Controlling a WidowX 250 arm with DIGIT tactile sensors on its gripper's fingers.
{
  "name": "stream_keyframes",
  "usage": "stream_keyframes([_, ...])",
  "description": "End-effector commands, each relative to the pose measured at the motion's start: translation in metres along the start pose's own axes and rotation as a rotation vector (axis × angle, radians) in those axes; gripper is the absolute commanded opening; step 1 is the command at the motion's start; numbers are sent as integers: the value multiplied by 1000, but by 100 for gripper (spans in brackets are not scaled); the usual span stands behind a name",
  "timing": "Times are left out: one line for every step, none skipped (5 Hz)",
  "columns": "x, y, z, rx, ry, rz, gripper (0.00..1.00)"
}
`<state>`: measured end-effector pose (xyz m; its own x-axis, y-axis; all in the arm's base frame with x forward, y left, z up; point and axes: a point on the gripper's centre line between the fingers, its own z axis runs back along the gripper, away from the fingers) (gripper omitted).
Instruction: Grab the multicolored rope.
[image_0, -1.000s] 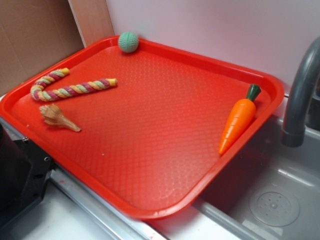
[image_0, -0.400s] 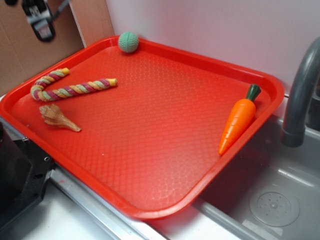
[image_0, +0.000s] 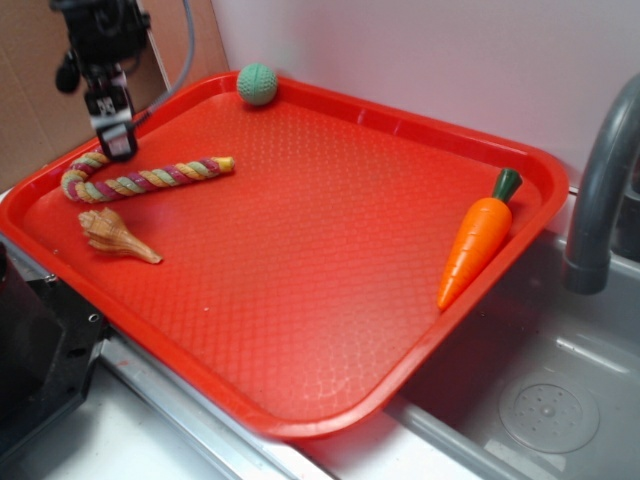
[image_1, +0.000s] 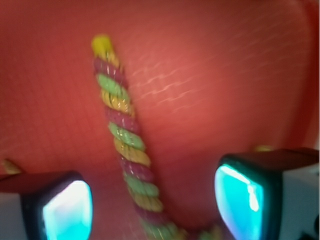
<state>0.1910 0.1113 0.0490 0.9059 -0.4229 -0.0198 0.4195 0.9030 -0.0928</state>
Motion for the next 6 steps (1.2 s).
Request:
stream_keyframes([-13,4,-39,5,27,-36,100])
stream_keyframes([-16,5,-44,20,33,-27,0])
stream_keyframes([-14,5,-44,33,15,-29,0])
stream_keyframes([-15,7,-46,34,29,-29,0])
stream_keyframes([-15,5,-44,32,34,-20,0])
stream_keyframes([-14,4,-44,39,37,-23,0])
